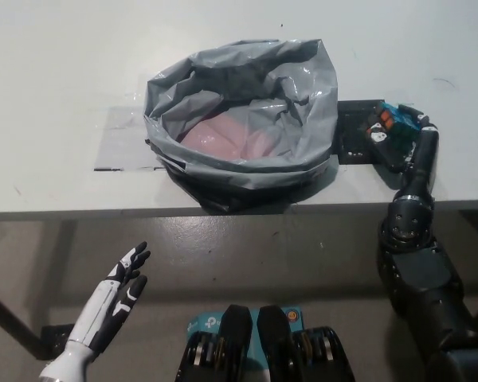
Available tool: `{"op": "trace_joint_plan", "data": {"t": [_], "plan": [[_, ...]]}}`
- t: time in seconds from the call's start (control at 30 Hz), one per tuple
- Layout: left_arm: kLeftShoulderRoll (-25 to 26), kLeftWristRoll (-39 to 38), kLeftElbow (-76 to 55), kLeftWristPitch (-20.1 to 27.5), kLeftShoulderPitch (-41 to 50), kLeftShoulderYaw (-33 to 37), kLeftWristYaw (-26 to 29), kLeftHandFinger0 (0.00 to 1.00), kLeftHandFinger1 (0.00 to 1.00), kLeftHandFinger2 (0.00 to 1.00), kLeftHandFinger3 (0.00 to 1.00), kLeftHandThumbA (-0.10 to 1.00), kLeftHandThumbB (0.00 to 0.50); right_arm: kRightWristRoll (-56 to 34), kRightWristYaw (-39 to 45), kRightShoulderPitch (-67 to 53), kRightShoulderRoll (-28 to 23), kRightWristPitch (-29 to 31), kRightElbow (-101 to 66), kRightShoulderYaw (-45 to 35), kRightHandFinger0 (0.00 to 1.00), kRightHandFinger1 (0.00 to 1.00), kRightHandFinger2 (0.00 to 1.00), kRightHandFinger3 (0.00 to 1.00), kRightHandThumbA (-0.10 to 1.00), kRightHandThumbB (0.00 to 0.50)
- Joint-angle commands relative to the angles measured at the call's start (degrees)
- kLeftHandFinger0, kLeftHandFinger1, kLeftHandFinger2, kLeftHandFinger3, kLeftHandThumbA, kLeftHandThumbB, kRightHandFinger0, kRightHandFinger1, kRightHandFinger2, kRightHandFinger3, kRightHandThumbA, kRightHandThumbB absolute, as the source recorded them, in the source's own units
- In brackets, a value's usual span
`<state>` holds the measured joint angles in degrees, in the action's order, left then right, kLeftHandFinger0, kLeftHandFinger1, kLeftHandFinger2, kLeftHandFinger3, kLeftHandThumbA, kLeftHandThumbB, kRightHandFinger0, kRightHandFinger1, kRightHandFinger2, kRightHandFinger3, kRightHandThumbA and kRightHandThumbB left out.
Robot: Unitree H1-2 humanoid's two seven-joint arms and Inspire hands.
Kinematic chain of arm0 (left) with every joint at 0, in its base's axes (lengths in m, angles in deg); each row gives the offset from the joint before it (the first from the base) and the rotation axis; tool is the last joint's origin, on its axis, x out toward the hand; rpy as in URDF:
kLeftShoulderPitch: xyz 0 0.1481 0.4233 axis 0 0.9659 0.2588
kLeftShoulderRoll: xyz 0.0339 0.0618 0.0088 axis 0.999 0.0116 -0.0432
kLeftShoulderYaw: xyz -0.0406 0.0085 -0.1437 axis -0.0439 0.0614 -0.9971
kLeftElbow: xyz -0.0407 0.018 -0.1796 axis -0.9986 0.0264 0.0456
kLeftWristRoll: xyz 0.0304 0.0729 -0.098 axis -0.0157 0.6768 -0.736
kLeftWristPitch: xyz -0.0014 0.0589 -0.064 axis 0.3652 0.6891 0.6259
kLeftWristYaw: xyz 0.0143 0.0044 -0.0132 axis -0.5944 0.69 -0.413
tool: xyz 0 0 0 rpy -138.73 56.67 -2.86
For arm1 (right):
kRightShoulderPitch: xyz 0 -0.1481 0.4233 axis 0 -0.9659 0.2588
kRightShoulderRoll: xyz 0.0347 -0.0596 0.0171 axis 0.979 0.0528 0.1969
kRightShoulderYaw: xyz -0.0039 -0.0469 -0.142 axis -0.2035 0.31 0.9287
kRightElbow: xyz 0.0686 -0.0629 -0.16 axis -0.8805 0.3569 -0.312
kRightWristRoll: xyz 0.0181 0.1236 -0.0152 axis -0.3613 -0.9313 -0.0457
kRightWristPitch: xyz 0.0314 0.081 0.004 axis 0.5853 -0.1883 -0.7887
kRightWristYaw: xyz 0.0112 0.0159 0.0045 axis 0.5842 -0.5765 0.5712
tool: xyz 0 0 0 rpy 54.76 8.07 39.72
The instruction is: Use the right hand to pick up a rubix's cube and place it into a plastic bag and lift the bag
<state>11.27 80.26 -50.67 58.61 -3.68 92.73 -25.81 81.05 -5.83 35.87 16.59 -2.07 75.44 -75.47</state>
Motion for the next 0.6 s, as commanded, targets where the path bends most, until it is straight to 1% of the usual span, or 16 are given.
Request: {"op": "trace_joint_plan", "data": {"t": [0.0, 0.07, 0.1, 0.13, 0.23, 0.27, 0.33, 0.37, 0.4, 0.43, 0.47, 0.5, 0.53, 0.57], "plan": [[0.5, -0.1, -1.7, 0.7, -0.6, -0.8, 0.0, 1.0, 1.0, 1.0, 1.0, 1.0, 0.201, -2.8, -1.8, 3.2, 0.2, 5.7, 0.4, -0.6, 0.0, 0.04, 0.39, 0.42, 0.26, 0.237], [0.4, -0.4, -1.9, 0.3, -0.6, -0.9, -0.2, 1.0, 1.0, 1.0, 1.0, 1.0, 0.196, -3.1, -1.7, 3.2, 0.0, 6.9, 0.5, -0.4, 0.0, 0.04, 0.4, 0.42, 0.25, 0.234], [0.4, -0.4, -1.7, 0.6, -0.7, -0.9, -0.1, 1.0, 1.0, 1.0, 1.0, 1.0, 0.189, -3.1, -1.7, 3.2, -0.2, 7.1, 0.5, -0.4, 0.0, 0.07, 0.43, 0.45, 0.25, 0.227], [0.3, -0.3, -1.6, 0.8, -0.7, -0.9, 0.0, 1.0, 1.0, 1.0, 1.0, 1.0, 0.188, -3.2, -1.7, 3.2, -0.3, 7.1, 0.3, -0.3, 0.0, 0.07, 0.43, 0.45, 0.26, 0.231], [0.3, -0.3, -1.4, 1.2, -0.8, -0.9, 0.1, 1.0, 1.0, 1.0, 1.0, 1.0, 0.19, -3.5, -2.1, 3.5, -0.6, 6.4, -1.9, -0.5, 0.01, 0.13, 0.5, 0.53, 0.32, 0.236], [0.3, -0.3, -1.3, 1.1, -0.8, -1.0, 0.1, 1.0, 1.0, 1.0, 1.0, 1.0, 0.191, -3.6, -2.3, 3.6, -0.5, 6.3, -3.6, -0.6, 0.01, 0.13, 0.5, 0.54, 0.29, 0.231], [0.4, -0.2, -1.3, 1.0, -0.9, -1.0, 0.1, 1.0, 1.0, 1.0, 1.0, 1.0, 0.193, -3.7, -2.0, 3.4, -0.3, 4.7, -9.9, -0.7, 0.0, 0.13, 0.5, 0.57, 0.3, 0.229], [0.5, -0.1, -1.2, 1.0, -1.0, -1.0, 0.1, 1.0, 1.0, 1.0, 1.0, 1.0, 0.191, -3.3, -2.0, 3.3, -0.4, 3.6, -13.5, -0.6, 0.01, 0.16, 0.52, 0.6, 0.32, 0.233], [0.5, -0.1, -1.2, 1.0, -1.0, -1.0, 0.0, 1.0, 1.0, 1.0, 1.0, 1.0, 0.191, -3.2, -2.0, 3.3, -0.4, 3.3, -14.4, -0.5, 0.01, 0.16, 0.52, 0.6, 0.32, 0.233], [0.4, -0.1, -1.2, 0.8, -1.0, -1.1, 0.1, 1.0, 1.0, 1.0, 1.0, 1.0, 0.184, -3.5, -1.1, 3.1, -0.4, 2.8, -18.4, -0.4, 0.01, 0.2, 0.55, 0.63, 0.35, 0.243], [0.4, -0.2, -1.3, 0.7, -0.9, -1.1, 0.1, 1.0, 1.0, 1.0, 1.0, 1.0, 0.182, -3.7, -0.7, 3.0, -0.4, 2.7, -20.1, -0.4, 0.0, 0.21, 0.56, 0.63, 0.35, 0.239], [0.4, -0.3, -1.5, 0.6, -0.8, -1.1, 0.0, 1.0, 1.0, 1.0, 1.0, 1.0, 0.173, -3.9, 0.2, 2.7, -0.2, 2.2, -24.0, -0.1, 0.08, 0.26, 0.57, 0.61, 0.35, 0.234], [0.4, -0.5, -1.6, 0.6, -0.7, -1.1, -0.1, 1.0, 1.0, 1.0, 1.0, 1.0, 0.169, -3.8, 1.3, 2.3, 0.1, 0.5, -29.3, 0.5, 0.05, 0.23, 0.51, 0.54, 0.34, 0.215], [0.5, -0.5, -1.4, 0.9, -0.7, -1.1, -0.1, 1.0, 1.0, 1.0, 1.0, 1.0, 0.169, -2.7, 2.1, 2.2, 0.3, -1.9, -34.5, 1.4, 0.02, 0.2, 0.48, 0.43, 0.33, 0.199]]}}
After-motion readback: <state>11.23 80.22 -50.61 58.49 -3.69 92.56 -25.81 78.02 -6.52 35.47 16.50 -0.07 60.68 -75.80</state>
